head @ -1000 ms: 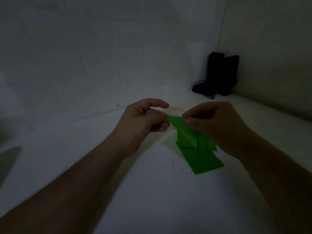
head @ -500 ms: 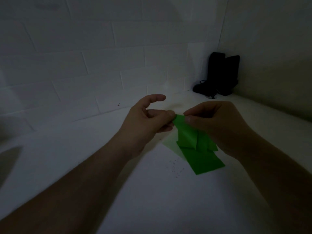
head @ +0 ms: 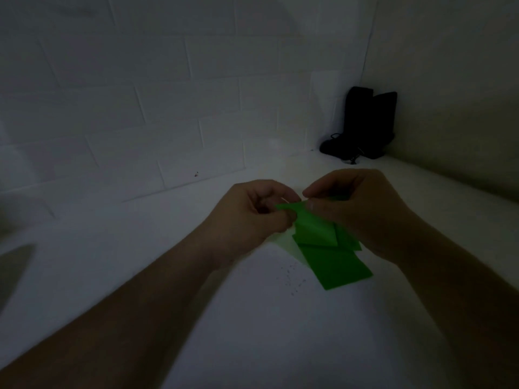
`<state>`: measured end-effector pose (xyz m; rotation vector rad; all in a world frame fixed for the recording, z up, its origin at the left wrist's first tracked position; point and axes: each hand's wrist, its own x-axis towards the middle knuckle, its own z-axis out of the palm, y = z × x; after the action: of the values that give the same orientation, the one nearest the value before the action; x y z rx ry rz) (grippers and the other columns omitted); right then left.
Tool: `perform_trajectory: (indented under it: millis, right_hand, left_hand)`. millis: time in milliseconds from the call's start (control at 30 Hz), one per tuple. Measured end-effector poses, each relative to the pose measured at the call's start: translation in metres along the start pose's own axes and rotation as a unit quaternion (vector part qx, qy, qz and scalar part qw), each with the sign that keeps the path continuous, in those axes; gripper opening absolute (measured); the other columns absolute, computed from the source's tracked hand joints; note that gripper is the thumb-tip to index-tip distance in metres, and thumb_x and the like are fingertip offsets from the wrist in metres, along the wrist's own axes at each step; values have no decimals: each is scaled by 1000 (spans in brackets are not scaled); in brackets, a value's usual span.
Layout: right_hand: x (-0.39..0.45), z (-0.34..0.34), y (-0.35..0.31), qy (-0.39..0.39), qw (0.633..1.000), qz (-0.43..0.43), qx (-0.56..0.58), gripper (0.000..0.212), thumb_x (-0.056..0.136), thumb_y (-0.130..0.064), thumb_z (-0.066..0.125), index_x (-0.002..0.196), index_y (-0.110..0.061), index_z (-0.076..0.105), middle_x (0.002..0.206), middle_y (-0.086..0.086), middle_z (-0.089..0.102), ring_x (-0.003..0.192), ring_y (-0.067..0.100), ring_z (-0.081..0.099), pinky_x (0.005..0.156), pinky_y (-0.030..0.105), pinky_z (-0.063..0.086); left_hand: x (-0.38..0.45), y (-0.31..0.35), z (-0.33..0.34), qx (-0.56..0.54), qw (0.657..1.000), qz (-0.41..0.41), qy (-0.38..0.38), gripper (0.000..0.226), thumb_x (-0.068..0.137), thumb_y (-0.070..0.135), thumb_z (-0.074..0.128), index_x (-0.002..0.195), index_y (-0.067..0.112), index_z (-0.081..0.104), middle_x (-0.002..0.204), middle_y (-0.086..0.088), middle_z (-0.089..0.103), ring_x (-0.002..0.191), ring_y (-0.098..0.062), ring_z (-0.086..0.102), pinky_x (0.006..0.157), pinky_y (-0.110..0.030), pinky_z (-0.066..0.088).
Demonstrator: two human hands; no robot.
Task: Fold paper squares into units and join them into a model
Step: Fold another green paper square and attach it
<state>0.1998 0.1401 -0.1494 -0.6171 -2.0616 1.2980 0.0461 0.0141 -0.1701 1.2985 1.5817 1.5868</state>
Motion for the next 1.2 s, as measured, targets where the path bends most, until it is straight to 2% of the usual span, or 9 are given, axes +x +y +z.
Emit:
perform_trajectory:
  millis: [67, 267, 367, 467, 600, 733, 933, 1033, 1200]
  right_hand:
    - [1, -2, 1, 7, 1000, 4, -2, 18, 81, -5, 79, 85, -23, 78, 82, -6, 76, 79, 11, 73, 70, 24, 61]
    - [8, -10, 1, 53, 974, 74, 208, 15, 99, -22, 60, 109, -20, 71, 86, -2, 76, 76, 16, 74, 66, 30, 60]
    - [11, -5, 4, 65, 948, 147, 276, 29, 103, -7, 45, 114, -21, 69, 88, 6, 78, 75, 23, 73, 72, 38, 60]
    - [10, 4, 4, 18, 928, 179, 326, 45, 95, 12, 39, 118, -14, 67, 99, 13, 78, 83, 27, 74, 74, 40, 61]
    - [5, 9, 3, -54, 909, 183, 371, 42, 87, 10, 60, 122, -13, 60, 109, 12, 77, 102, 31, 73, 83, 40, 60]
    - [0, 24, 3, -57, 917, 141, 370, 61, 66, -12, 78, 124, -15, 59, 109, 10, 76, 92, 22, 74, 84, 37, 56]
    - [-3, 37, -2, 2, 926, 75, 371, 33, 80, -8, 74, 111, -15, 66, 96, 1, 77, 84, 11, 73, 80, 31, 54]
    - [-2, 33, -2, 38, 926, 62, 372, 21, 90, 2, 66, 105, -13, 67, 85, 1, 75, 75, 10, 71, 73, 28, 56]
    - [1, 28, 1, 60, 926, 65, 368, 22, 88, 10, 63, 98, -10, 68, 87, 9, 72, 75, 15, 70, 67, 25, 56]
  left_hand:
    - [0, -1, 0, -3, 1000, 8, 20, 19, 82, 6, 75, 95, 18, 79, 89, -25, 73, 77, -30, 65, 84, -61, 55]
    - [7, 2, -2, -89, 989, 6, 120, 31, 90, -8, 67, 100, 19, 78, 79, -6, 75, 74, -18, 68, 83, -35, 62]
    - [9, 4, -3, -152, 975, -15, 159, 27, 91, -7, 66, 105, 14, 77, 83, -7, 75, 73, -17, 68, 82, -32, 62]
    - [11, 4, -3, -220, 957, -46, 183, 26, 92, -6, 66, 108, 12, 75, 85, -14, 72, 74, -20, 68, 83, -34, 62]
    - [13, 2, -2, -277, 938, -82, 191, 29, 92, -4, 66, 114, 12, 73, 89, -15, 72, 76, -20, 68, 83, -34, 61]
    - [12, 1, 5, -292, 937, -90, 170, 27, 93, 1, 67, 119, 7, 72, 100, -11, 76, 80, -15, 70, 83, -29, 60]
    - [7, 4, 21, -306, 938, -71, 144, 26, 93, -2, 65, 118, -6, 68, 111, -21, 75, 93, -24, 73, 90, -33, 61]
    - [6, 3, 26, -302, 940, -83, 135, 24, 92, -3, 66, 115, -6, 68, 99, -18, 76, 82, -19, 73, 82, -29, 62]
    - [6, 1, 29, -252, 953, -118, 121, 9, 90, -3, 70, 97, 2, 72, 84, -13, 74, 76, -18, 69, 80, -30, 61]
